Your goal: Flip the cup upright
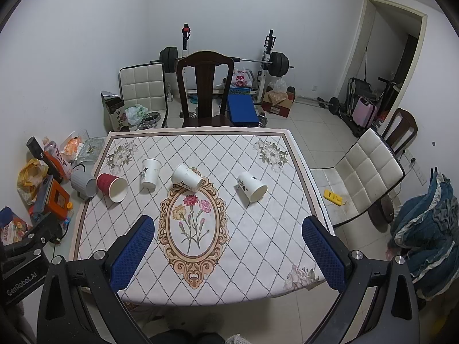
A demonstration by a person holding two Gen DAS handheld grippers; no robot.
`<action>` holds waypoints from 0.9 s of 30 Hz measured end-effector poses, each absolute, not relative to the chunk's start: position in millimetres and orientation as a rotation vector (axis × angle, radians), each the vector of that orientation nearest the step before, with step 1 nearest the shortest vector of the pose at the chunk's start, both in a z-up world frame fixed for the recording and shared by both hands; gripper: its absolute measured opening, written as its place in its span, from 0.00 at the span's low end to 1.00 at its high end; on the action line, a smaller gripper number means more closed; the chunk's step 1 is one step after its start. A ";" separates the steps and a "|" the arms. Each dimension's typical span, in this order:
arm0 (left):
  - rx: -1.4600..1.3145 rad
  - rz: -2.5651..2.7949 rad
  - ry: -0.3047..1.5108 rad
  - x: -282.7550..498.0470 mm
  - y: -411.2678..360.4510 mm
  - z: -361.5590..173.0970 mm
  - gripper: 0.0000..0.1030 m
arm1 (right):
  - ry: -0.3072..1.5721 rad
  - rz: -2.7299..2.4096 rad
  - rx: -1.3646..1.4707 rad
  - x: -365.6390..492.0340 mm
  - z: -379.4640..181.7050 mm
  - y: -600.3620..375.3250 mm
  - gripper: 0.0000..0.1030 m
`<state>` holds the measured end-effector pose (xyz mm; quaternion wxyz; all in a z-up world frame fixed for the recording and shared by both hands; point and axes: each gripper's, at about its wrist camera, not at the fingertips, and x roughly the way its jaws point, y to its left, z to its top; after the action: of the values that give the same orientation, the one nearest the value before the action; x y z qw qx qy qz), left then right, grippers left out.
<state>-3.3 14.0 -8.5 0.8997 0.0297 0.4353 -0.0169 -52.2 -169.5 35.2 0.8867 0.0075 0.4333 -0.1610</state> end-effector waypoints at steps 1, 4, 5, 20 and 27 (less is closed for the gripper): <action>0.063 -0.035 0.902 -3.4 12.8 -7.8 1.00 | 0.902 -0.334 0.015 -51.6 35.3 -169.6 1.00; 0.064 -0.034 0.901 -2.7 12.7 -7.7 1.00 | 0.902 -0.335 0.015 -52.1 35.3 -169.1 1.00; 0.064 -0.034 0.901 -2.4 13.9 -8.6 1.00 | 0.902 -0.335 0.016 -52.2 35.0 -168.9 1.00; 0.065 -0.032 0.901 -2.5 11.6 -6.8 1.00 | 0.902 -0.333 0.015 -53.3 34.5 -165.9 1.00; 0.064 -0.030 0.900 -2.5 12.4 -7.0 1.00 | 0.902 -0.333 0.015 -52.2 35.0 -166.2 1.00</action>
<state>-2.5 12.4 -7.0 0.8999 0.0308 0.4347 -0.0146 -52.2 -166.2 35.0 0.8866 0.0070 0.4339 -0.1602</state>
